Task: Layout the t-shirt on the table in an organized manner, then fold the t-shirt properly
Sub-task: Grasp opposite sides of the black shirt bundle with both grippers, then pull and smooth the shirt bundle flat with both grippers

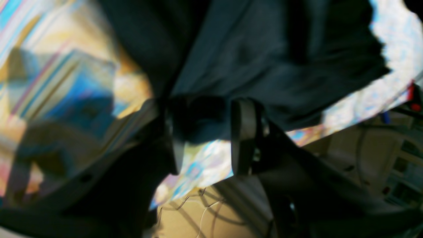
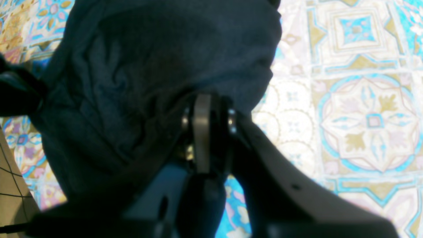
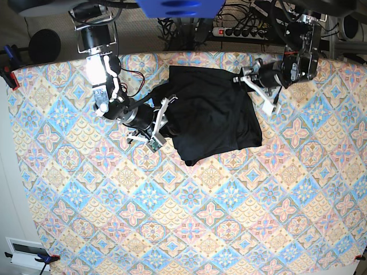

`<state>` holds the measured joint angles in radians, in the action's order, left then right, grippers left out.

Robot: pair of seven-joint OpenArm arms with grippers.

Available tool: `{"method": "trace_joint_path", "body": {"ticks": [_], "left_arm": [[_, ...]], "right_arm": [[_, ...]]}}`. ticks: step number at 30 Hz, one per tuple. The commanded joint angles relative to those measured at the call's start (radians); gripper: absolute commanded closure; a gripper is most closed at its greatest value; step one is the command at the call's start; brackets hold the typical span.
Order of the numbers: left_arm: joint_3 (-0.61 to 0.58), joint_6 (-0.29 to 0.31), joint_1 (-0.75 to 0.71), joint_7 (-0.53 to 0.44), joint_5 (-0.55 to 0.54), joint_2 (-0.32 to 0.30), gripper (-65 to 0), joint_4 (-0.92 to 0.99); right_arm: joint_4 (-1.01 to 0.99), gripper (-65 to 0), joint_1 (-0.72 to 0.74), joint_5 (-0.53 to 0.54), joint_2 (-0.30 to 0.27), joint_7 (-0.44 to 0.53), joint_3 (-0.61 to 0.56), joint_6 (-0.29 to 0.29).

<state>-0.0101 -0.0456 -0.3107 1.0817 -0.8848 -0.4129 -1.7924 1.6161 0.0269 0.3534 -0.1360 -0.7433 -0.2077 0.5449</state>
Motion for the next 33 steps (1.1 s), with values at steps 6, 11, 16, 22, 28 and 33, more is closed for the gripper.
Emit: {"method": "trace_joint_path", "body": {"ticks": [6,11,16,22,28,33], "left_arm": [[0.170,0.005,-0.066,0.001,-0.141,0.042,-20.9,-0.031],[0.290,0.005,-0.092,0.001,-0.274,0.045,-20.9,-0.071],[0.352,0.005,-0.083,0.001,-0.365,0.068,-20.9,-0.097],[0.295,0.005,-0.058,0.002,-0.334,0.136,-20.9,-0.097],[0.215,0.005,-0.051,0.002,-0.153,0.213,-20.9,-0.094],[0.123,0.005,-0.031,0.001,0.037,0.256,-20.9,-0.090]], "right_arm": [[0.019,-5.1,0.040,0.022,0.000,0.029,-0.045,0.004],[0.013,-5.1,0.095,0.022,0.003,0.031,-0.094,0.004],[-0.015,-5.1,0.161,0.025,0.045,0.032,-0.111,0.004],[-0.136,-5.0,0.285,0.042,0.075,0.029,-0.233,0.004],[-0.343,-5.0,0.379,0.037,0.121,0.034,-0.364,0.004],[-0.485,-5.0,0.448,0.037,0.157,0.035,-0.398,0.004]]}}
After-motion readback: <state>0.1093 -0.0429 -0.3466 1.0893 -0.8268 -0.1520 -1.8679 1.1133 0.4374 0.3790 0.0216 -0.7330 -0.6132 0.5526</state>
